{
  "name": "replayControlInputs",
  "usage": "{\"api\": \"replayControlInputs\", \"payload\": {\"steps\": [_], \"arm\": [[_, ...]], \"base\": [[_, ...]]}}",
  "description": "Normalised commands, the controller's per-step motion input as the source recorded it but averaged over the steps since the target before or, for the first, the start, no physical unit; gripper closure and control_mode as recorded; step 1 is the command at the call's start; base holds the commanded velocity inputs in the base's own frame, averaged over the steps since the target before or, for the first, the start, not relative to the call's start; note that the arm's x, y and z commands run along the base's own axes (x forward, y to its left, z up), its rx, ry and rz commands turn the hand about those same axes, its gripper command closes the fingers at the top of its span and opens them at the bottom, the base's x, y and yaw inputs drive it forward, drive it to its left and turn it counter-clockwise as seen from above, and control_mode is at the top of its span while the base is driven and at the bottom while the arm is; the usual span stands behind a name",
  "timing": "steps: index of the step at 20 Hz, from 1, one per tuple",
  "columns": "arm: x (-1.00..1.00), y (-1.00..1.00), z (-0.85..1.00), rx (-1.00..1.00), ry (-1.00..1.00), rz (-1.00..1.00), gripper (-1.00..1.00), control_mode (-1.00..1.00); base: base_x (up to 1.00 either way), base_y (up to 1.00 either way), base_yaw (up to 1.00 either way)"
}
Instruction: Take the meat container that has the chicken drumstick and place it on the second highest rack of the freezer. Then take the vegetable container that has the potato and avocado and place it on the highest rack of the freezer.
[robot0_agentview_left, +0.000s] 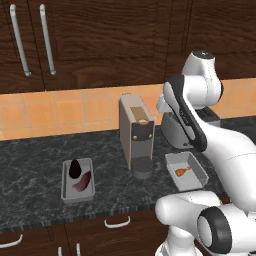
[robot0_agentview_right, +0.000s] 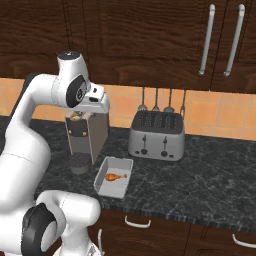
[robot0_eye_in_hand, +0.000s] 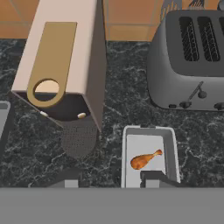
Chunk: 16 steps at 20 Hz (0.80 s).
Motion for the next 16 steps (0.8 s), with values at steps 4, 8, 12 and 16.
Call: {"api": "replayControlInputs", "payload": {"steps": [4,8,12,16], "arm": [[-0.26,-0.06,0.00,0.00,0.00,-0.02,-1.00,-1.00],[-0.35,-0.58,-0.13,0.02,0.02,-0.25,-1.00,-1.00],[-0.18,-0.85,-0.32,0.08,0.09,-0.34,-1.00,-1.00],[-0.21,-0.77,-0.47,0.10,0.09,-0.32,-1.00,-1.00]], "base": [[0.00,0.00,0.00],[0.00,0.00,0.00],[0.00,0.00,0.00],[0.00,0.00,0.00]]}}
